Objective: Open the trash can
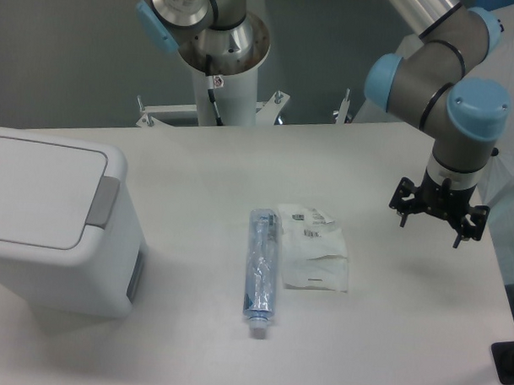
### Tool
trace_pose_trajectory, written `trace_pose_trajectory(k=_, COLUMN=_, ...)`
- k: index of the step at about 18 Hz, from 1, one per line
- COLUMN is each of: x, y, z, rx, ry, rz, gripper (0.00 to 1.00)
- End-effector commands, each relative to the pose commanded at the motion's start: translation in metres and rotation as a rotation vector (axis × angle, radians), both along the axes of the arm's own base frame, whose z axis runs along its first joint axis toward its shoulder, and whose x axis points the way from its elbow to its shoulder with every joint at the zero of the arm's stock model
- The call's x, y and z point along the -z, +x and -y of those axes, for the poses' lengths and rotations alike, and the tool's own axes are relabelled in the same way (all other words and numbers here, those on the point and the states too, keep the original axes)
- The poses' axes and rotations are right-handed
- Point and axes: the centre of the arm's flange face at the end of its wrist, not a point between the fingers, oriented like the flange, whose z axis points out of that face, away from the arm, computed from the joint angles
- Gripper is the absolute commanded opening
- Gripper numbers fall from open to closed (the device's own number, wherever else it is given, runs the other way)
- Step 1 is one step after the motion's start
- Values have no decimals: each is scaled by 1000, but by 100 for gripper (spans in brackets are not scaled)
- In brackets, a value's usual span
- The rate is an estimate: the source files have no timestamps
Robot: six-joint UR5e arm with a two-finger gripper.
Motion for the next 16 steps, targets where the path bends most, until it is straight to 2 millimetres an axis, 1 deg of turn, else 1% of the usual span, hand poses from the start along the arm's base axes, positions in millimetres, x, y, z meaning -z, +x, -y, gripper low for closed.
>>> trace_pose_trajectory(k=5, x=-3, y=1, z=-2, rx=2, ry=7, rz=-5, gripper=100)
trace_pose_trajectory(k=8, x=1, y=8, z=-11, rx=9, ry=19, rz=3, gripper=100)
trace_pose_trajectory(k=10, x=1, y=10, z=-15, rx=-33, ry=28, rz=13, gripper=100)
trace_pose_trajectory(k=13, x=0, y=25, z=-37, rx=-93, ry=51, rz=29, gripper=100)
trace_pose_trajectory(k=16, x=-10, y=29, z=-45, rx=-166, ry=148, rz=71, gripper=100)
